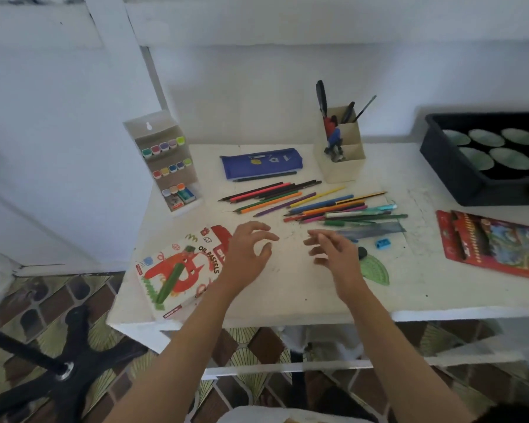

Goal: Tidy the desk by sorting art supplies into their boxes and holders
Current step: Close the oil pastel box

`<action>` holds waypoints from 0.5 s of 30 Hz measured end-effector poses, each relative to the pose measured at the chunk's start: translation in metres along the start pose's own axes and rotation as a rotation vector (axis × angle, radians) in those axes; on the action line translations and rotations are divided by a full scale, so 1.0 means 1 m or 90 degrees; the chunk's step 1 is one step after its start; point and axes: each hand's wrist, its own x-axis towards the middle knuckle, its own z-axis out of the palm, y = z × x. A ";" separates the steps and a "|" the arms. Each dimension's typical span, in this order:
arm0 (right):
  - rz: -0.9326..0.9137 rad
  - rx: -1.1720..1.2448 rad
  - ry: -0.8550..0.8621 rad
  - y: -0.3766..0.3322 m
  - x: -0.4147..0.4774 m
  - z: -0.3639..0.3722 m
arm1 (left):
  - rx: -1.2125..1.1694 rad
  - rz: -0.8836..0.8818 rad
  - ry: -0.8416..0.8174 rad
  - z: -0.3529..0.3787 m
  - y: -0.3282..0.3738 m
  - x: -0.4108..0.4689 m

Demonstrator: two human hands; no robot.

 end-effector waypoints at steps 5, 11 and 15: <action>-0.019 -0.019 0.094 -0.008 0.013 -0.062 | 0.016 0.006 -0.030 0.060 0.030 0.017; -0.035 -0.075 0.113 -0.004 0.039 -0.139 | 0.202 -0.038 -0.006 0.121 0.047 0.036; -0.029 -0.092 0.050 -0.008 0.063 -0.161 | 0.248 -0.096 -0.002 0.135 0.041 0.041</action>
